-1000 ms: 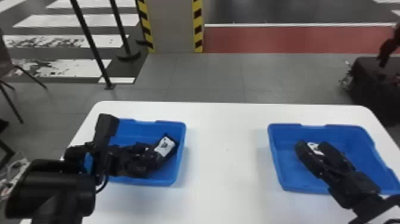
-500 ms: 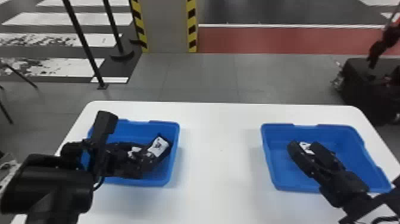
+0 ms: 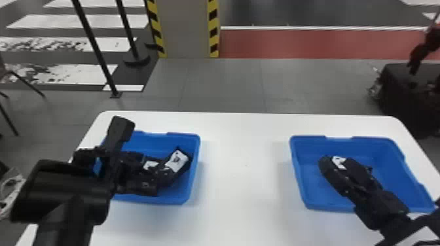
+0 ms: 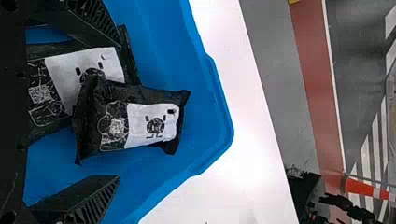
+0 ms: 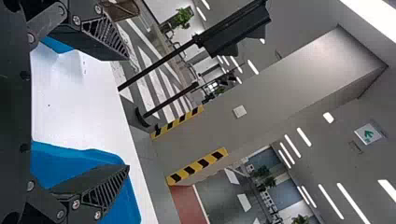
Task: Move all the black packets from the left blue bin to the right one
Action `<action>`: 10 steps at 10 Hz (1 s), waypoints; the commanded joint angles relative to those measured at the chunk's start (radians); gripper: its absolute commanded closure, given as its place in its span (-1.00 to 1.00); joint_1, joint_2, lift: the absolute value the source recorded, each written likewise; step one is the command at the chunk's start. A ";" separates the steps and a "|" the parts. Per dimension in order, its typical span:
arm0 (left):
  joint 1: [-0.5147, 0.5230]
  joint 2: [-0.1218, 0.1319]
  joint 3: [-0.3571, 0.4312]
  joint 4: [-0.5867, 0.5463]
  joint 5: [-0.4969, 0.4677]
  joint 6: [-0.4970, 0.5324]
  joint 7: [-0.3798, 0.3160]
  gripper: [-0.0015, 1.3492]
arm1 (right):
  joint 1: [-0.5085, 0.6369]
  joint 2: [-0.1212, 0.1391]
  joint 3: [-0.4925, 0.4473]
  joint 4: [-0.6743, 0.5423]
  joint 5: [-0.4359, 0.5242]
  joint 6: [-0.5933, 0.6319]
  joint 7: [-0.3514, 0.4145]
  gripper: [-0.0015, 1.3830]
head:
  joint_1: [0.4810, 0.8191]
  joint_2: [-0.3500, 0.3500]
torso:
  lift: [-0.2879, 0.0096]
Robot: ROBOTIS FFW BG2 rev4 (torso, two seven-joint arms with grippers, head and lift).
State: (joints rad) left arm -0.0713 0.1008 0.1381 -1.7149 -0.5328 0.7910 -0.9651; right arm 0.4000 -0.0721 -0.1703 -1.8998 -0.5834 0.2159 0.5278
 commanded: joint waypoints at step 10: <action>-0.078 -0.012 -0.084 0.170 -0.061 -0.038 0.060 -0.86 | 0.002 0.003 0.000 0.016 -0.015 0.002 0.009 -0.69 | 0.27 0.12 | 0.20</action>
State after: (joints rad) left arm -0.1425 0.0881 0.0548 -1.5592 -0.5882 0.7613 -0.9058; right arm 0.4024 -0.0691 -0.1703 -1.8840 -0.5977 0.2184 0.5369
